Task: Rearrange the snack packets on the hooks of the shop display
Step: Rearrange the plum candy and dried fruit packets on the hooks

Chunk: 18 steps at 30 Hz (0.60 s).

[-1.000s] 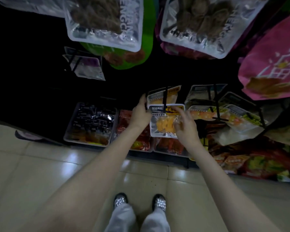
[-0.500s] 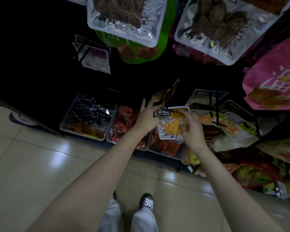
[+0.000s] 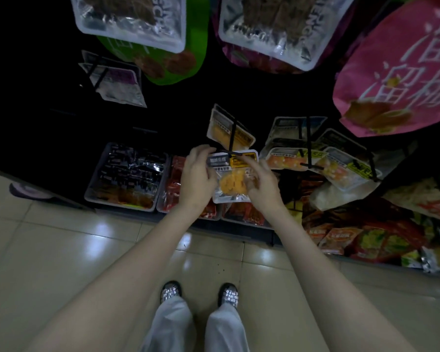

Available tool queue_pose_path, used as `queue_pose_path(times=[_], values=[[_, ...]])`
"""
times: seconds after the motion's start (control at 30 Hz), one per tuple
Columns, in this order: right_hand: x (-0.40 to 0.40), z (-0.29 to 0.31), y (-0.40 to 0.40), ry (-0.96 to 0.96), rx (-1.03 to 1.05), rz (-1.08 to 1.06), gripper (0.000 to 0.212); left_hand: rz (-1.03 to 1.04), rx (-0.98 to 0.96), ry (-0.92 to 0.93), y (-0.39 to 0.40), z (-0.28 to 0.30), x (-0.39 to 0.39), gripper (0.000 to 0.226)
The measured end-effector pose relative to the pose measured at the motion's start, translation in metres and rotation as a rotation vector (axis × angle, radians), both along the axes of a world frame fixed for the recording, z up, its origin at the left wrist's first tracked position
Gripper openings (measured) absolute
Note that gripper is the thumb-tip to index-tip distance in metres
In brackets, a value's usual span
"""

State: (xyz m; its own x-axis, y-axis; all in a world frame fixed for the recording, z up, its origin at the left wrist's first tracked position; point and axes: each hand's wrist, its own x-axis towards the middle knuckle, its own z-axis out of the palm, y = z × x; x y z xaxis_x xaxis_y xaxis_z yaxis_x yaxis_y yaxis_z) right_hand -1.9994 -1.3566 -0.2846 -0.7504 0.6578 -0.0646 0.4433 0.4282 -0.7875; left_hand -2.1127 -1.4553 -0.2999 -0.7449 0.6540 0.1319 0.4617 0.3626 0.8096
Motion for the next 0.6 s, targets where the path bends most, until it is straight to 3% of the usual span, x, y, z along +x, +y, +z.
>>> queue_pose_path(times=[0.1,0.23,0.6], values=[[-0.009,0.001,-0.002,0.091,-0.054,-0.116,0.053,-0.073,-0.03,0.105,0.001,0.0,0.004,0.04],[-0.02,-0.007,0.002,0.055,-0.04,-0.145,0.055,-0.291,-0.169,0.21,0.005,-0.005,-0.001,0.041],[-0.014,-0.011,-0.001,0.08,-0.061,-0.132,0.056,-0.366,-0.213,0.262,0.002,-0.003,-0.006,0.05]])
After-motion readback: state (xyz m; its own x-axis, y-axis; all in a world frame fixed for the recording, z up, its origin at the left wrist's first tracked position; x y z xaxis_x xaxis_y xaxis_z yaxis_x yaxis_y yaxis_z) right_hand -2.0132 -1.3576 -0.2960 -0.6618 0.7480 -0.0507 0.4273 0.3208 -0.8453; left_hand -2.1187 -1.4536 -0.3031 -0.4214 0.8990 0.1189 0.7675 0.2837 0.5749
